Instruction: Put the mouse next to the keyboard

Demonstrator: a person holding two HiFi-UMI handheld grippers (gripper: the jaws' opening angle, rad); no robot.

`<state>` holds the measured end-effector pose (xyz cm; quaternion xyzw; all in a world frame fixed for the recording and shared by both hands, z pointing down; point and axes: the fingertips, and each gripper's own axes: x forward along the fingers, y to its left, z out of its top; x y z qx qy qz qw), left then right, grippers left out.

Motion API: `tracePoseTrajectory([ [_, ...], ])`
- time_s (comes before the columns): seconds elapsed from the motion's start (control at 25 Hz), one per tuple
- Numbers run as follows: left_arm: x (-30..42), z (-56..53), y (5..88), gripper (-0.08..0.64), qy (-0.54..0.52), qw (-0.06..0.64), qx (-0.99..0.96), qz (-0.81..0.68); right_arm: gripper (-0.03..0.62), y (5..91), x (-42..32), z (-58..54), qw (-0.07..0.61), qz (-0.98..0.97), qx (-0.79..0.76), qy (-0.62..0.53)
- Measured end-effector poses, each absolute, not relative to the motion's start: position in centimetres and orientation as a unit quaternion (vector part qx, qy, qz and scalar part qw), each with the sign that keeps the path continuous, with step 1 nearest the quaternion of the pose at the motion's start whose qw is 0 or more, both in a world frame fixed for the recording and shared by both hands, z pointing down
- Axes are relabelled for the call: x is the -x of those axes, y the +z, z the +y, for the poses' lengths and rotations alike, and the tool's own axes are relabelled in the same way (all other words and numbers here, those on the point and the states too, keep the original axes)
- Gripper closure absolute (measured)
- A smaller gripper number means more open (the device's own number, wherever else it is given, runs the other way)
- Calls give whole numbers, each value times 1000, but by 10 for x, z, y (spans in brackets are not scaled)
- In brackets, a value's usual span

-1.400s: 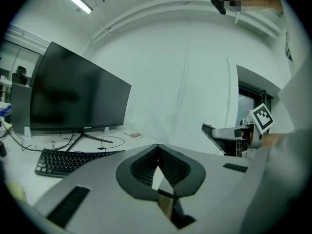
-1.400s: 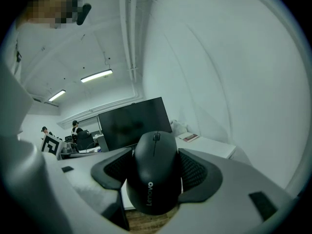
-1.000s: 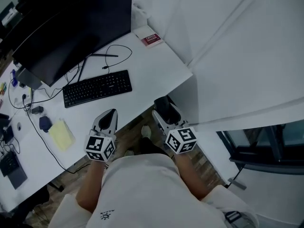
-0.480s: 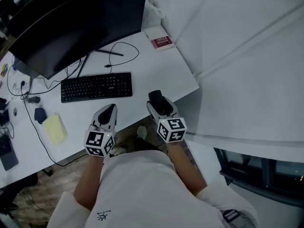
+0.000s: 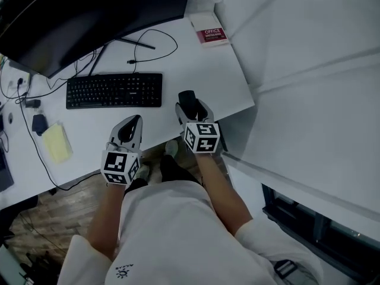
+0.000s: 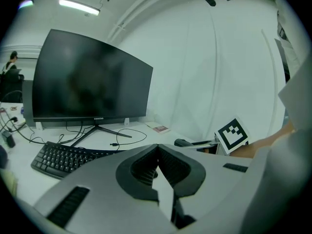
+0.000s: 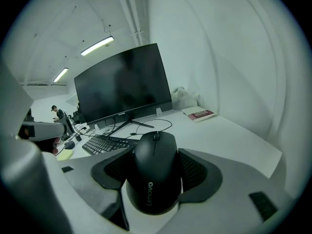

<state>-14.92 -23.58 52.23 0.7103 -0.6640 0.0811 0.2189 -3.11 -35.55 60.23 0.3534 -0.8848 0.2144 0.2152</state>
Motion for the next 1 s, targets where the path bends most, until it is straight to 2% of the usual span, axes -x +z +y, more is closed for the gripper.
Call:
tracePoseTrajectory([
  [1.0, 157, -257, 578, 549, 89, 260, -684, -676, 290, 674, 66, -395, 255, -841, -410, 243],
])
